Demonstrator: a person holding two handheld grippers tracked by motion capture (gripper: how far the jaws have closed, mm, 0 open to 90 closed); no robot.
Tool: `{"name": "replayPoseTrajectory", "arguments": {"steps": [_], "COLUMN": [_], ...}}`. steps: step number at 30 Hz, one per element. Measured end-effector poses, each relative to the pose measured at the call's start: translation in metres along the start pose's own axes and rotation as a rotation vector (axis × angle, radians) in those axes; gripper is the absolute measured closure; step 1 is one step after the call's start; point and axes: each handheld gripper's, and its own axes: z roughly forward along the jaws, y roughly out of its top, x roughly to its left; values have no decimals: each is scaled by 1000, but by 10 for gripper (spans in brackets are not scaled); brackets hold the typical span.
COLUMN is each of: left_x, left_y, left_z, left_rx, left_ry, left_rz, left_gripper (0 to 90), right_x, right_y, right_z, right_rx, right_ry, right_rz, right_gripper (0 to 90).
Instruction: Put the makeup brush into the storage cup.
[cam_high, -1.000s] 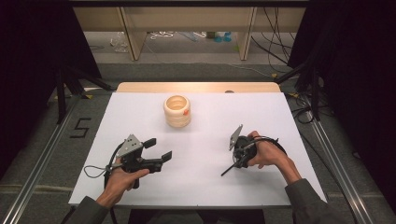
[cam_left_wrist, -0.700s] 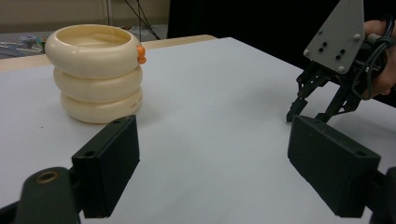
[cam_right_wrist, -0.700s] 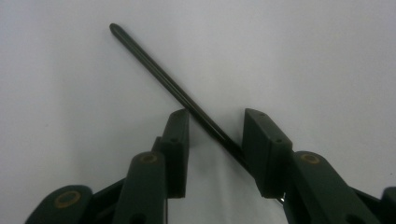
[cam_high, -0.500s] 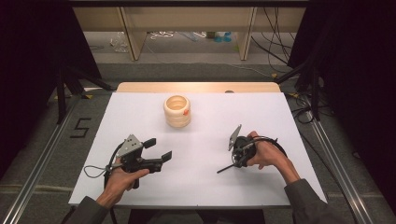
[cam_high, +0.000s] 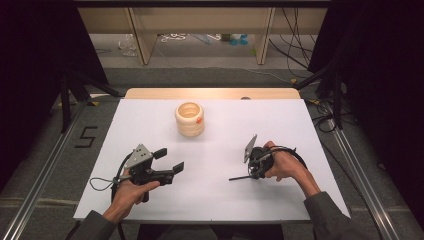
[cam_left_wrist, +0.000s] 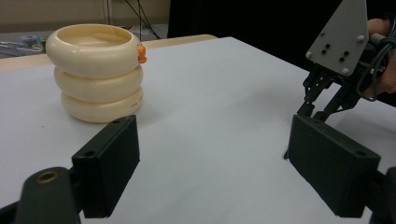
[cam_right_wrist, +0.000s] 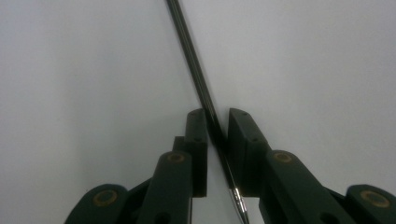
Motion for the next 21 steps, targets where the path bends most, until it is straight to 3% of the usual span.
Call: {"name": "replayPoseTrajectory", "arguments": {"steps": [21], "left_x": [0], "left_y": [0], "left_z": [0], "left_rx": [3], "left_ry": [1], "left_rz": [-1], "left_gripper": [164], "right_x": [2], "right_y": [6], "right_z": [1], "right_rx": [41], "right_ry": [-2], "right_rz": [7], "right_gripper": [847]}}
